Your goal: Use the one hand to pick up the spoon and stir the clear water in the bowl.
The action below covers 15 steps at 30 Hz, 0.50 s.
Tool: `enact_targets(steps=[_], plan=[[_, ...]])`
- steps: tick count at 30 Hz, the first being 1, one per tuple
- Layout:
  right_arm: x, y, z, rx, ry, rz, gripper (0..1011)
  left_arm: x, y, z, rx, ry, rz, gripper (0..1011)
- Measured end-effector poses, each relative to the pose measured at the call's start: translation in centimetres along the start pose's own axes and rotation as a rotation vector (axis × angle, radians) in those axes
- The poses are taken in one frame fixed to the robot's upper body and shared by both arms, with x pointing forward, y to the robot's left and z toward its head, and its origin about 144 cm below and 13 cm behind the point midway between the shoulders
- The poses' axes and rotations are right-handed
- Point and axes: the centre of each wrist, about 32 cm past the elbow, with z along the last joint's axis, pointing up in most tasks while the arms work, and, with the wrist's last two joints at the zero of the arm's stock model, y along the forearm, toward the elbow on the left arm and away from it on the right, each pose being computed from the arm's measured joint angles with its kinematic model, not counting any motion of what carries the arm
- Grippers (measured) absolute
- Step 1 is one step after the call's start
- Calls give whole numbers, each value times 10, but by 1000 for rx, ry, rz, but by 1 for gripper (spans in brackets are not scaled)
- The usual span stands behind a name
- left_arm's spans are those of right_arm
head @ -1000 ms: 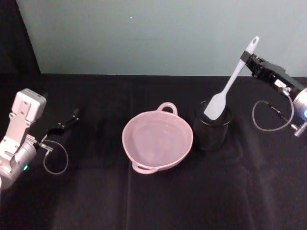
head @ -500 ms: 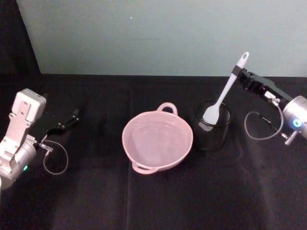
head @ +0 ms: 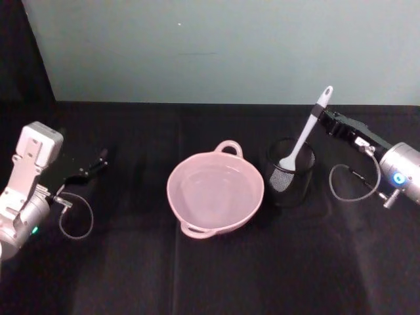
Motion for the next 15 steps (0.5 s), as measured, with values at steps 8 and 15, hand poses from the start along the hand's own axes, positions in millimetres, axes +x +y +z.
enact_targets(steps=[8, 15], plan=[[1, 1, -6, -9, -2, -3, 110, 0, 0, 0, 0, 0, 0, 1011], [2, 2, -8, -15, 1, -5, 110, 0, 0, 0, 0, 0, 0, 1011]])
